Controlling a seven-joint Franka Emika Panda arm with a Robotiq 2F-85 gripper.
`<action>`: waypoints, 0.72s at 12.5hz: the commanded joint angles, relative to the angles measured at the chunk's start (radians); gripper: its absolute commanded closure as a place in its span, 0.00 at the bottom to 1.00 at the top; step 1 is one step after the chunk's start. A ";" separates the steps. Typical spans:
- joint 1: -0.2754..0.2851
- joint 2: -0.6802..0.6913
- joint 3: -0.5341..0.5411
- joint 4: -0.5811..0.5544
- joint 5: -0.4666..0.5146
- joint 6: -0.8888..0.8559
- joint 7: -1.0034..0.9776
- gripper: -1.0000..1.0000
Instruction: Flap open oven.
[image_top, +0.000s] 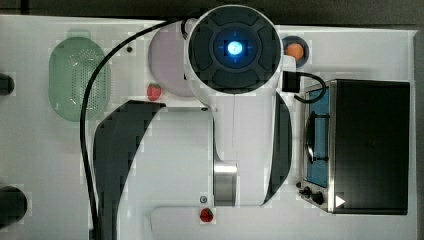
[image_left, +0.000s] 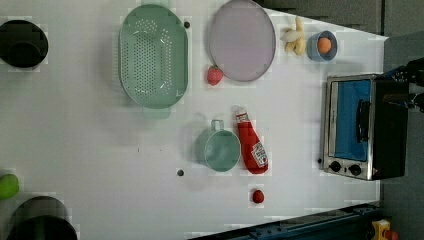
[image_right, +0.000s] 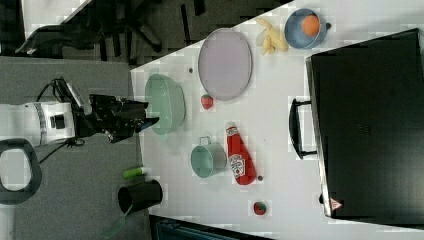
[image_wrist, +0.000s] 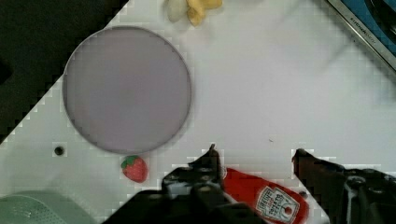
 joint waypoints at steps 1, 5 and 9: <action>-0.016 -0.357 -0.061 -0.177 0.002 -0.246 -0.111 0.21; -0.016 -0.356 -0.060 -0.178 0.002 -0.246 -0.111 0.00; -0.017 -0.356 -0.064 -0.179 0.000 -0.247 -0.111 0.43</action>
